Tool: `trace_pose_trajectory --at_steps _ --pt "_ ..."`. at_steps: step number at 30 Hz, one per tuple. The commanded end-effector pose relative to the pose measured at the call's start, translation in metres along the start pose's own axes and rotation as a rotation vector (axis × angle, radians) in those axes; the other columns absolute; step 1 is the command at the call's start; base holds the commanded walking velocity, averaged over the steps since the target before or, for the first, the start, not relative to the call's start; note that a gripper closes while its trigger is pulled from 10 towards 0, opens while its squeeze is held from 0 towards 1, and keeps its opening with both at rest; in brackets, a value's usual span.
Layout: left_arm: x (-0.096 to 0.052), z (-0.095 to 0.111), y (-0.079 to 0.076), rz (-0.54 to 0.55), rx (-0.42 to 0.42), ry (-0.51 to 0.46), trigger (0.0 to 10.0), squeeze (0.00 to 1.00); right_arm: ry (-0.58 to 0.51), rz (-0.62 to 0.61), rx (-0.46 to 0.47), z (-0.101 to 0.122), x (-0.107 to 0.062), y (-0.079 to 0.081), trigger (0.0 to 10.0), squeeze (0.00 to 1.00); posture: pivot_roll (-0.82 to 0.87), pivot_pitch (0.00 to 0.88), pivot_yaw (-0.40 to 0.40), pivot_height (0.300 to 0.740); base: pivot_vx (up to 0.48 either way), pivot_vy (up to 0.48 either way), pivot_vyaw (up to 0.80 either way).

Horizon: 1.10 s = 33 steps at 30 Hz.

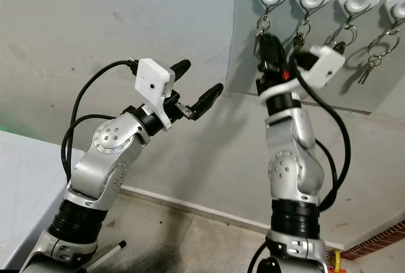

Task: Hang keys on a hook

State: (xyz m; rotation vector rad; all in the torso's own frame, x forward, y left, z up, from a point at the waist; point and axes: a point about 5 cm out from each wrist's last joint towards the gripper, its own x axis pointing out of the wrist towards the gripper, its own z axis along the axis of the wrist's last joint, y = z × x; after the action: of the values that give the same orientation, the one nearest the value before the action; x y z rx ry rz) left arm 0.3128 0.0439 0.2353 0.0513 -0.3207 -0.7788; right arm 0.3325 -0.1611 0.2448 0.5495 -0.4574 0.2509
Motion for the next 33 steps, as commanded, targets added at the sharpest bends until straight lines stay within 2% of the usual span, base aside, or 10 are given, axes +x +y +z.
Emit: trace_pose_trajectory --at_steps 1,11,18,19,21,22,23,30,31,33 --pt "-0.003 0.003 0.002 0.007 0.008 -0.013 10.0 0.0 0.01 0.019 -0.013 -0.004 -0.002 0.002 10.0 1.0 -0.05 0.067 0.067 0.74 0.0 0.0 0.0" --pt "-0.02 -0.036 0.008 0.043 0.076 0.119 10.0 0.0 0.151 -0.01 -0.088 -0.04 -0.03 -0.015 10.0 1.0 -0.05 0.06 0.065 0.74 0.0 0.0 0.0" --pt "-0.052 -0.103 0.015 0.174 0.02 0.33 10.0 0.0 0.419 -0.088 -0.212 -0.102 -0.078 -0.043 10.0 1.0 -0.05 0.057 0.056 0.74 0.0 0.0 0.0" --pt "-0.057 -0.112 0.016 0.192 0.009 0.359 10.0 0.0 0.456 -0.097 -0.225 -0.11 -0.086 -0.047 10.0 0.84 -0.04 0.056 0.055 0.74 0.0 0.0 0.0" --pt "-0.059 -0.115 0.016 0.195 0.006 0.368 10.0 0.0 0.468 -0.099 -0.224 -0.112 -0.088 -0.048 10.0 0.84 -0.04 0.056 0.055 0.74 0.0 0.0 0.0" --pt "-0.066 -0.127 0.017 0.221 0.006 0.412 10.0 0.0 0.516 -0.127 -0.229 -0.121 -0.099 -0.055 10.0 0.0 -0.05 0.056 0.051 0.74 0.0 0.0 0.0" --pt "-0.081 -0.146 0.017 0.264 0.048 0.486 10.0 0.0 0.6 -0.169 -0.258 -0.136 -0.117 -0.067 10.0 0.0 -0.05 0.056 0.049 0.74 0.0 0.0 0.0" --pt "-0.123 -0.191 0.008 0.304 0.035 0.697 10.0 0.0 0.807 -0.243 -0.314 -0.161 -0.159 -0.086 10.0 0.0 -0.04 0.047 0.038 0.74 0.0 0.0 0.0" --pt "-0.145 -0.208 0.003 0.366 -0.07 0.789 10.0 0.0 0.889 -0.293 -0.327 -0.167 -0.178 -0.094 10.0 0.0 -0.04 0.037 0.028 0.74 0.0 0.0 0.0" --pt "-0.153 -0.213 0.001 0.395 -0.095 0.817 10.0 0.0 0.911 -0.31 -0.323 -0.169 -0.184 -0.096 10.0 0.0 -0.04 0.037 0.028 0.74 0.0 0.0 0.0"
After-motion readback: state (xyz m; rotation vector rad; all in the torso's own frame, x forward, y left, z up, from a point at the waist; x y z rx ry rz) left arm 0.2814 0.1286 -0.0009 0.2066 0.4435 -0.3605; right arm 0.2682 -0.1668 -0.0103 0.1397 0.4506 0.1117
